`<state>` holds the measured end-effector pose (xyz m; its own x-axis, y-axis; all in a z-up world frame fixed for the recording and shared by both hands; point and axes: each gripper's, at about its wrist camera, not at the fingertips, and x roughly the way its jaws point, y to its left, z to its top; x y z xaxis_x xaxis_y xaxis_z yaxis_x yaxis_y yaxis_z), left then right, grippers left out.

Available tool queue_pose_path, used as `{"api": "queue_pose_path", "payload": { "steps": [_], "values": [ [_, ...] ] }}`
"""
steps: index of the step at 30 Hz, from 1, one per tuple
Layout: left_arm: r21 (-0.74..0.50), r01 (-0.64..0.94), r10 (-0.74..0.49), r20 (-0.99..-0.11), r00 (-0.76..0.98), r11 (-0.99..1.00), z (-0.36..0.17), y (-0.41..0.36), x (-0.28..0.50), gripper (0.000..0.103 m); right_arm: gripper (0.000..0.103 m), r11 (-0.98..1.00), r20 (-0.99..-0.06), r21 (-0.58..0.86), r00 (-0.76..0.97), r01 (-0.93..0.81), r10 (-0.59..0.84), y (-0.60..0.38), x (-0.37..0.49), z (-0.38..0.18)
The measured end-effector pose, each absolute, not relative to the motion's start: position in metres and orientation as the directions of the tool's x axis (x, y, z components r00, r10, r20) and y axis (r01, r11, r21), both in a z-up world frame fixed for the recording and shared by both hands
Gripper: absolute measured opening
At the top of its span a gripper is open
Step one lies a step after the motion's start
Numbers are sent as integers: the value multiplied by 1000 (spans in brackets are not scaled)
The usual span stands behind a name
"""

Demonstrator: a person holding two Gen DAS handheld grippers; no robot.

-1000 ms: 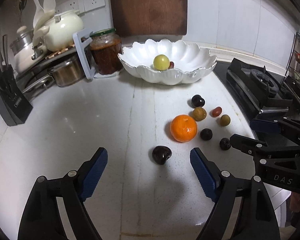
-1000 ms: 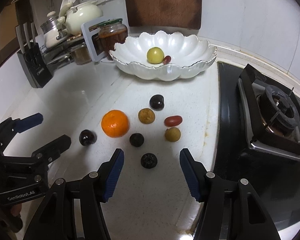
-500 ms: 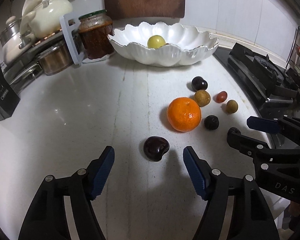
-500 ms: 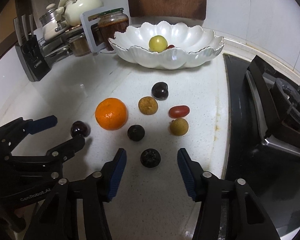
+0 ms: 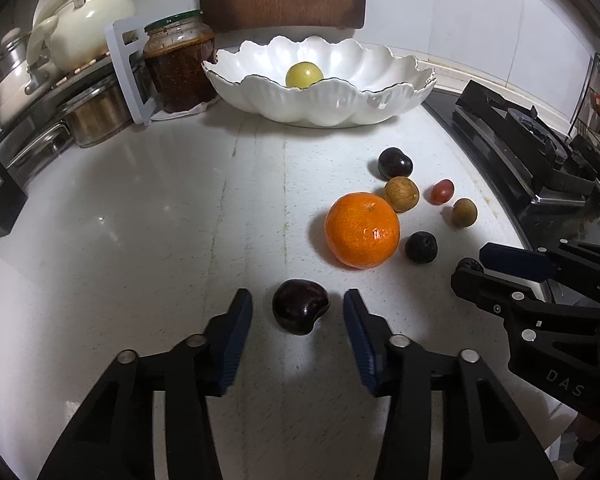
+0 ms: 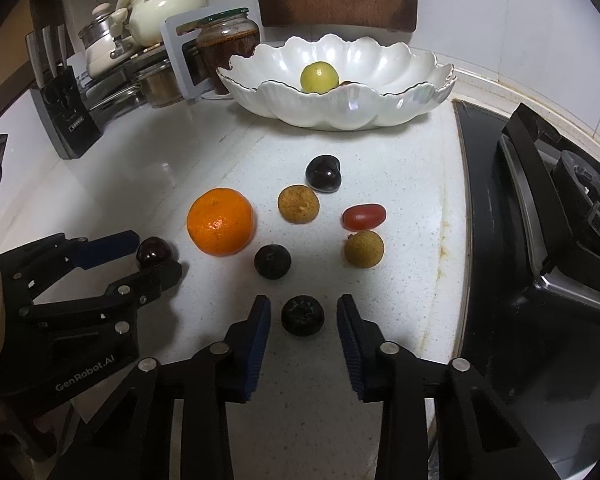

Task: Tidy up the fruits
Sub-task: 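Grasp the dark plum with the left tool while the right tool grasps a blueberry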

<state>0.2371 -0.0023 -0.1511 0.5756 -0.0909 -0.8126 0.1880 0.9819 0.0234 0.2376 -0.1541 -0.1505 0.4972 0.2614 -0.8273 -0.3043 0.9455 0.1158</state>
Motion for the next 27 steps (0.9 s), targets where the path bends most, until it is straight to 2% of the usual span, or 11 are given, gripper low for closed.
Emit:
{"api": "queue_pose_path", "payload": {
  "steps": [5, 13, 27],
  "values": [
    [9, 188, -101, -816, 569, 982, -151, -3, 237, 30, 24, 943, -834, 135, 479, -304, 273, -155, 238, -153],
    [10, 176, -96, -809, 580, 984, -146, -5, 234, 30, 24, 941, -825, 139, 490, -307, 282, -156, 235, -148],
    [-10, 136, -96, -753, 651, 991, -106, -10, 228, 29, 24, 936, -767, 146, 560, -322, 312, -166, 234, -111]
  ]
}}
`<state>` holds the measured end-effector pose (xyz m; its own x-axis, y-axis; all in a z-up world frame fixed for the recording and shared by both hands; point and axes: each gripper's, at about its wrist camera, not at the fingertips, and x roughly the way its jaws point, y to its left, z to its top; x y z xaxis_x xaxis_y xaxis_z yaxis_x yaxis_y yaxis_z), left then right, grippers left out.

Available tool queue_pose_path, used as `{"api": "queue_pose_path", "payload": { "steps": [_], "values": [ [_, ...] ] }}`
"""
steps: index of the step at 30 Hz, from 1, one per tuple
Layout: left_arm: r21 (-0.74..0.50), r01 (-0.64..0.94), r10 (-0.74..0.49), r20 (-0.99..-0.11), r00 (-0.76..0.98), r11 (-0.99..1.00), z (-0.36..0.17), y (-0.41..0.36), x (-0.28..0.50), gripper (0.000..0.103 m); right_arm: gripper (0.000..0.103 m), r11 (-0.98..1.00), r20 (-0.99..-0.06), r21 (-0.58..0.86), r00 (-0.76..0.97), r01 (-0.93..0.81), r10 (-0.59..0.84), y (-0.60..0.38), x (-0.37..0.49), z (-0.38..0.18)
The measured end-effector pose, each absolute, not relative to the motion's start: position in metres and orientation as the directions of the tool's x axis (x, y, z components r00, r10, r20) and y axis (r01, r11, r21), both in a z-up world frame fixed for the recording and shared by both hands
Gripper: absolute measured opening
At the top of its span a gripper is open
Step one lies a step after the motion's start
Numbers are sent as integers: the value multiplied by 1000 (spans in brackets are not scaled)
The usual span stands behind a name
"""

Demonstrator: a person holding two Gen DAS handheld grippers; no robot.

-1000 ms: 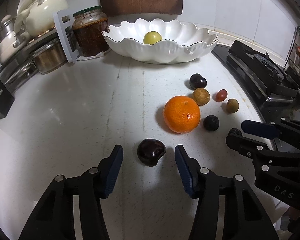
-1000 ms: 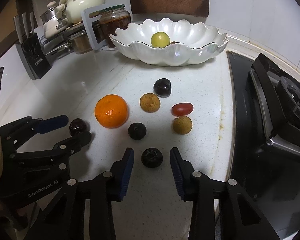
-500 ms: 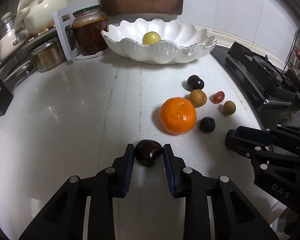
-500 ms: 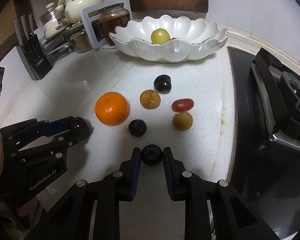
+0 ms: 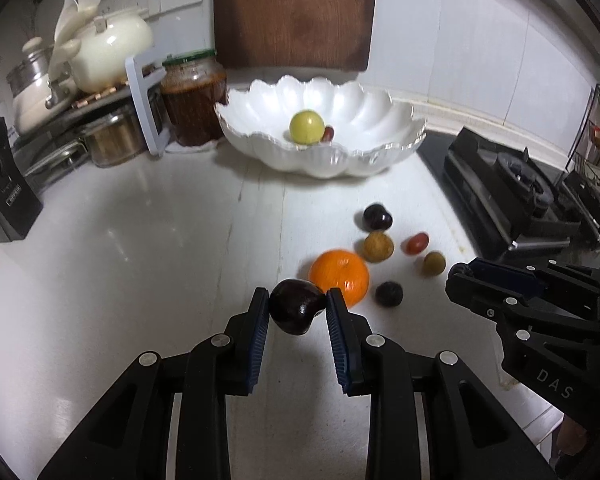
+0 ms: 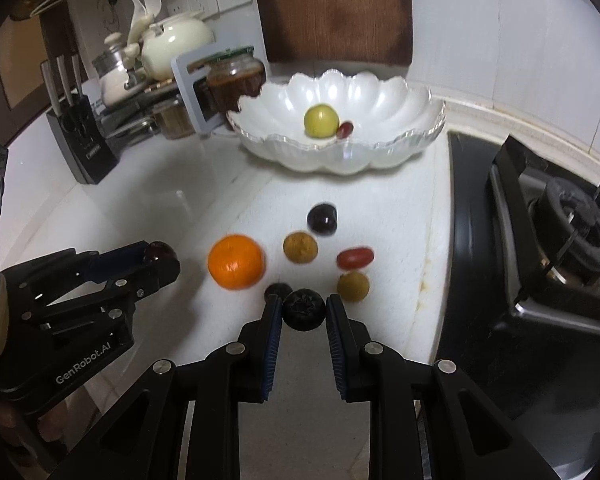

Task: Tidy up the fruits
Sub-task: 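Grasp the dark plum with the left tool while the right tool grasps a blueberry, then carry the plum and blueberry over the white bowl with both tools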

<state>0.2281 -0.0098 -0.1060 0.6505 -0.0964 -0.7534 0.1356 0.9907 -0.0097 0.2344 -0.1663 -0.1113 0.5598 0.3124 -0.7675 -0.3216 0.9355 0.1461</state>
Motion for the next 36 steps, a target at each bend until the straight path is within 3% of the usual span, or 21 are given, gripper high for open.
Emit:
{"api": "queue_pose_path", "payload": {
  "steps": [23, 36],
  "values": [
    [13, 131, -96, -606, 790, 991, -40, -19, 245, 29, 24, 945, -602, 101, 737, -311, 307, -177, 256, -44],
    [6, 151, -120, -575, 809, 989, -16, -22, 282, 29, 24, 948, -571, 84, 765, -307, 298, -180, 289, -30]
  ]
}}
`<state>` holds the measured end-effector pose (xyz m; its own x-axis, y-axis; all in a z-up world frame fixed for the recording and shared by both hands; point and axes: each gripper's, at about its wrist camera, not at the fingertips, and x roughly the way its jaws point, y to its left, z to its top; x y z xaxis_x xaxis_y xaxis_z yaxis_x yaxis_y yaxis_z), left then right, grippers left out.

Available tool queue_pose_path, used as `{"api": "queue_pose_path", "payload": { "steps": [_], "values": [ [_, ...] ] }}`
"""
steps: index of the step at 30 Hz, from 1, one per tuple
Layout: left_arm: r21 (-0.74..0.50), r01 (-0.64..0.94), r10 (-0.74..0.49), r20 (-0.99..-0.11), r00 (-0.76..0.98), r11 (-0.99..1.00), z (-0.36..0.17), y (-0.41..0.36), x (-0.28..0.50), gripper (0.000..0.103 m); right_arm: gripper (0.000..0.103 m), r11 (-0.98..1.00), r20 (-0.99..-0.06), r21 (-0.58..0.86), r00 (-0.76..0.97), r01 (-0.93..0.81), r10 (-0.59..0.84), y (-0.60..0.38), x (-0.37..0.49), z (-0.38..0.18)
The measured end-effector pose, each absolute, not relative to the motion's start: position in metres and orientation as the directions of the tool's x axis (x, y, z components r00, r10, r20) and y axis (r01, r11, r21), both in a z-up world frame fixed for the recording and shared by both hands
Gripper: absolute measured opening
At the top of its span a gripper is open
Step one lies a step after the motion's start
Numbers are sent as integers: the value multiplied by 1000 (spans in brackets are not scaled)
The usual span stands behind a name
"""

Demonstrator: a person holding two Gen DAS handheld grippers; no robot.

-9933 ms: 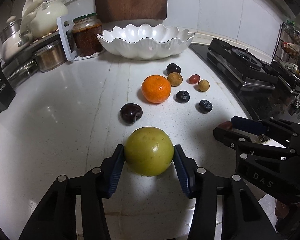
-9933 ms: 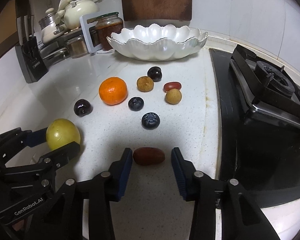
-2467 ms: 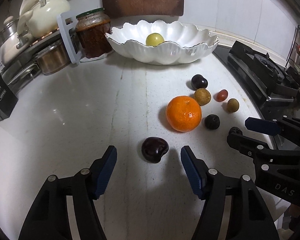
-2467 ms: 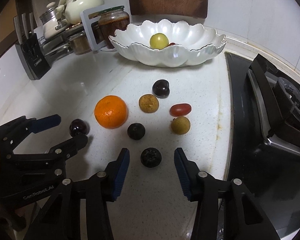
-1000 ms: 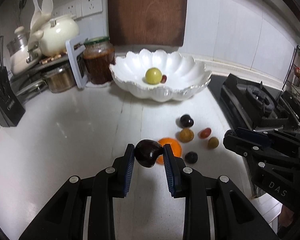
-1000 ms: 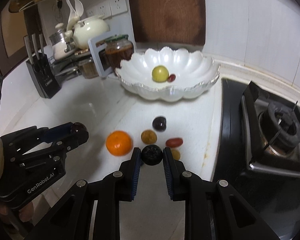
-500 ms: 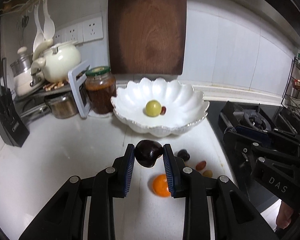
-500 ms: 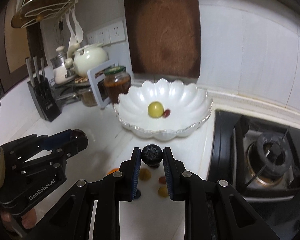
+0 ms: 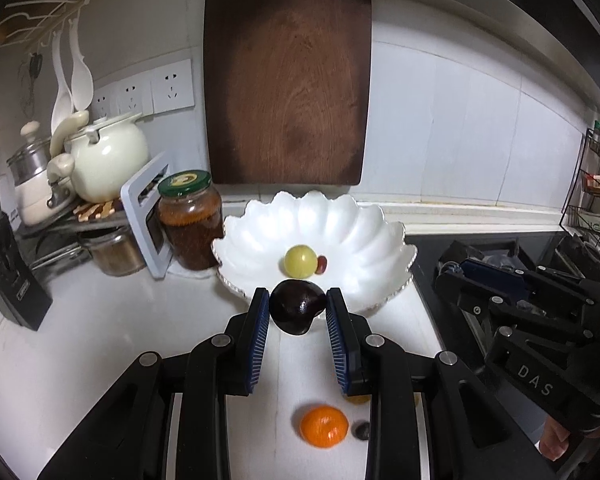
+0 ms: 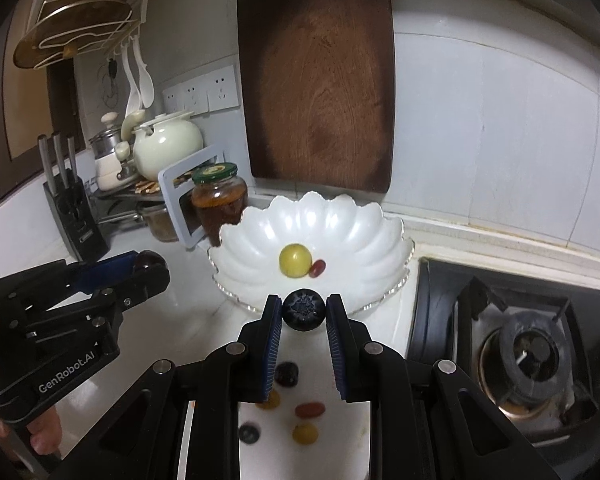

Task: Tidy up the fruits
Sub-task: 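Carry the plum and blueberry over the white bowl with both tools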

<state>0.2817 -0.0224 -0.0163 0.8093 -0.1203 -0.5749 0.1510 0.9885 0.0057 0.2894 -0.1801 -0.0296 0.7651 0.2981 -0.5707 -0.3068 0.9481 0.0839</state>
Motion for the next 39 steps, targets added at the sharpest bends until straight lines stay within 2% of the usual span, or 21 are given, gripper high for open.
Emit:
{"api": "queue_pose_path", "payload": {
  "steps": [11, 18, 39],
  "values": [
    [40, 155, -109, -544, 832, 987, 4, -26, 320, 29, 24, 948, -543, 68, 786, -310, 296, -173, 326, -12],
    [62, 172, -111, -545, 831, 983, 10, -31, 347, 29, 24, 950, -559, 81, 776, -302, 294, -171, 358, -5],
    [67, 159, -76, -662, 745, 985, -9, -31, 461, 29, 24, 962, -656, 54, 717, -266, 235, -166, 459, -17]
  ]
}}
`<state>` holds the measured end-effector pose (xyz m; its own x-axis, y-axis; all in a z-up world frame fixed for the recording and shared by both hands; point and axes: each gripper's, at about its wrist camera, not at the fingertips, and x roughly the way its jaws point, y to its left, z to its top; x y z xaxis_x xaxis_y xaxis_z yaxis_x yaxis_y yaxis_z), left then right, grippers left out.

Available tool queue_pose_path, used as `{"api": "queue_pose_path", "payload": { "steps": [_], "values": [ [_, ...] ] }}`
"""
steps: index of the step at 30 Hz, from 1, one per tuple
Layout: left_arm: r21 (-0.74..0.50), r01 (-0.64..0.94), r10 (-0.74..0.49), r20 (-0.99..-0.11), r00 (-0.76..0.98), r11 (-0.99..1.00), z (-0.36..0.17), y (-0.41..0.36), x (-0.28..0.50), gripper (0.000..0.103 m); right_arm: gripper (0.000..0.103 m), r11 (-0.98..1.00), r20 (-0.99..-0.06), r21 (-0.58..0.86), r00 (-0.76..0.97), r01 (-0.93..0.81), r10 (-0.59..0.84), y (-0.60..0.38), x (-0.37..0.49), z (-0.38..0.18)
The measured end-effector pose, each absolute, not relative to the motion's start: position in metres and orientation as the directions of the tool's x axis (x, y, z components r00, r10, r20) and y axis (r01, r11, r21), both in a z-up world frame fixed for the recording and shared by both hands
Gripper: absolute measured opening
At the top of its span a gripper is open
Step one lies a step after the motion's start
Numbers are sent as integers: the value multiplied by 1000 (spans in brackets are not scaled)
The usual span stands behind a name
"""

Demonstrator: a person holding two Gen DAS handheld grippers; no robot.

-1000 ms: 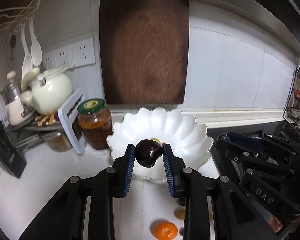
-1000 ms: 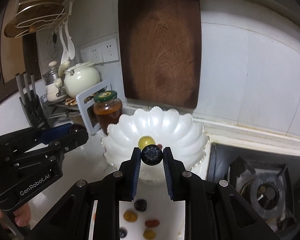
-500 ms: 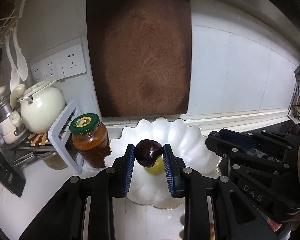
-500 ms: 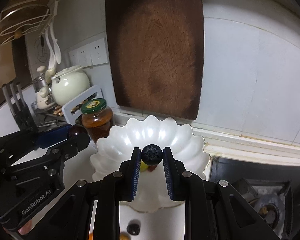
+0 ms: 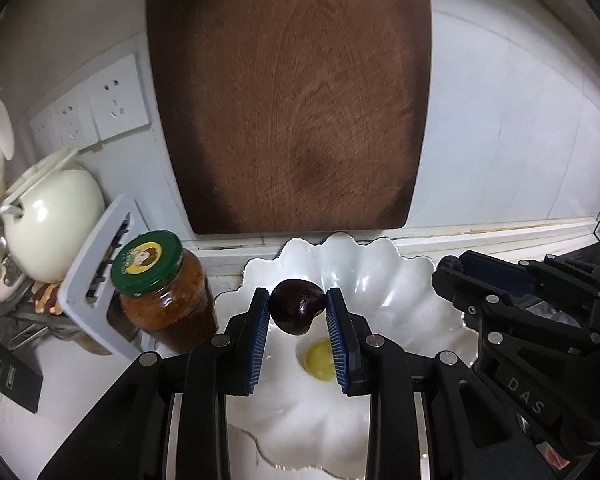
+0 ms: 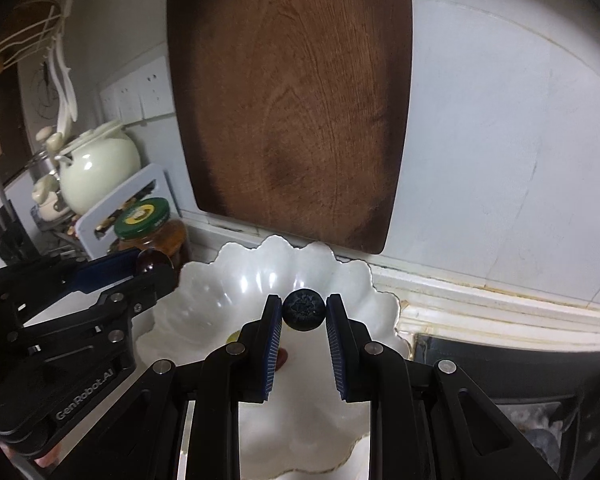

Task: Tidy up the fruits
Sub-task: 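Carry the plum and blueberry over the white bowl with both tools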

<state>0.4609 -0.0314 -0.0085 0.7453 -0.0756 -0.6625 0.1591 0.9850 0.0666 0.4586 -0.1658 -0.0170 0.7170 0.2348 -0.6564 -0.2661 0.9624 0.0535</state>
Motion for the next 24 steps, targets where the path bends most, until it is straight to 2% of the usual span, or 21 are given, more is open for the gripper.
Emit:
{"api": "queue_pose_path", "payload": {
  "steps": [24],
  "values": [
    [69, 151, -24, -842, 539, 986, -77, -41, 554, 29, 24, 971, -811, 85, 551, -223, 197, -161, 538, -76]
  ]
}}
